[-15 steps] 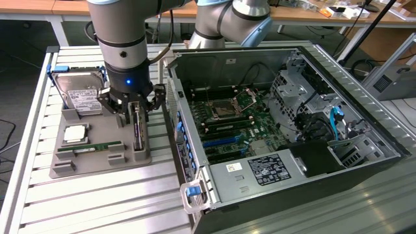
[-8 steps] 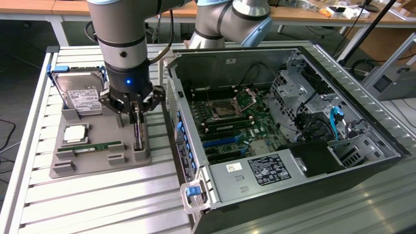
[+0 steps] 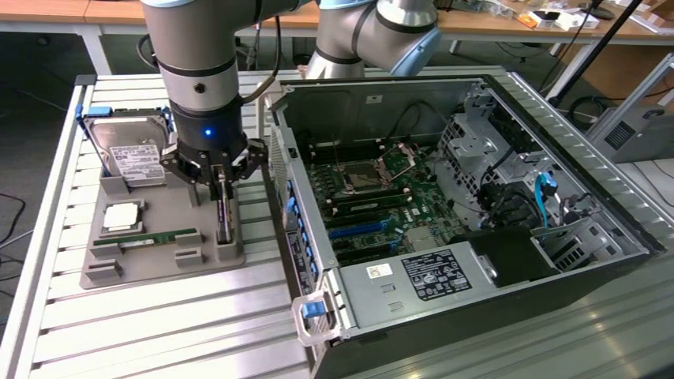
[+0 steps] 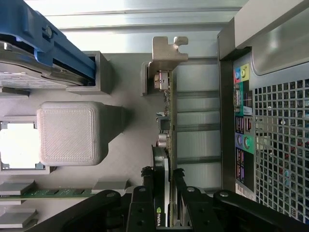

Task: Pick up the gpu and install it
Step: 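Pick up the gpu and move the gpu toward the slot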

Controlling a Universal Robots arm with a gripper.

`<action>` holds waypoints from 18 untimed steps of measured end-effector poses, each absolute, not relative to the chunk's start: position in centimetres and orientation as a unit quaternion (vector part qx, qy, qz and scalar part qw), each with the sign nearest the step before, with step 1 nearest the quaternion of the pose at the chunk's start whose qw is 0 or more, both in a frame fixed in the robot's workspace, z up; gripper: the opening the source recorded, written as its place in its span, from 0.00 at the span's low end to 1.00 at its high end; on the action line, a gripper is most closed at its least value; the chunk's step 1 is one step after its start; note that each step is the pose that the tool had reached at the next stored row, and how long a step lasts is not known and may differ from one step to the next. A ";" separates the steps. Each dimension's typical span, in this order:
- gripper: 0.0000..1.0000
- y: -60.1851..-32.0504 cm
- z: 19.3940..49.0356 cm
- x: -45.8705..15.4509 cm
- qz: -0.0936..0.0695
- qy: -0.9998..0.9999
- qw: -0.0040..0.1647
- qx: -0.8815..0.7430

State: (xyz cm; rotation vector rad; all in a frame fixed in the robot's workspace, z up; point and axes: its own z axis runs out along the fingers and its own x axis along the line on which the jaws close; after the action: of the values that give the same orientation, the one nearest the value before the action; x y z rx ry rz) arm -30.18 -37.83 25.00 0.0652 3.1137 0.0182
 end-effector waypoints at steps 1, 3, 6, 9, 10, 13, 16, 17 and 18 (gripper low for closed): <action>0.27 -37.8 25.0 -30.2 0.006 1.000 0.014 0.021; 0.27 -37.8 25.0 -30.2 0.006 1.000 0.014 0.021; 0.27 -37.8 25.0 -30.2 0.006 1.000 0.014 0.021; 0.27 -37.8 25.1 -30.2 0.006 1.000 0.014 0.021; 0.27 -37.8 25.4 -30.2 0.006 1.000 0.014 0.021; 0.27 -37.8 25.7 -30.2 0.006 1.000 0.014 0.021; 0.27 -37.8 26.1 -30.2 0.006 1.000 0.014 0.021; 0.27 -37.8 26.2 -30.2 0.006 1.000 0.014 0.021; 0.27 -37.8 26.3 -30.2 0.006 1.000 0.014 0.021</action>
State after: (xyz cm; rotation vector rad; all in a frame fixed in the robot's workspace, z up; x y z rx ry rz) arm -30.18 -37.83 26.33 0.0651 3.1138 0.0181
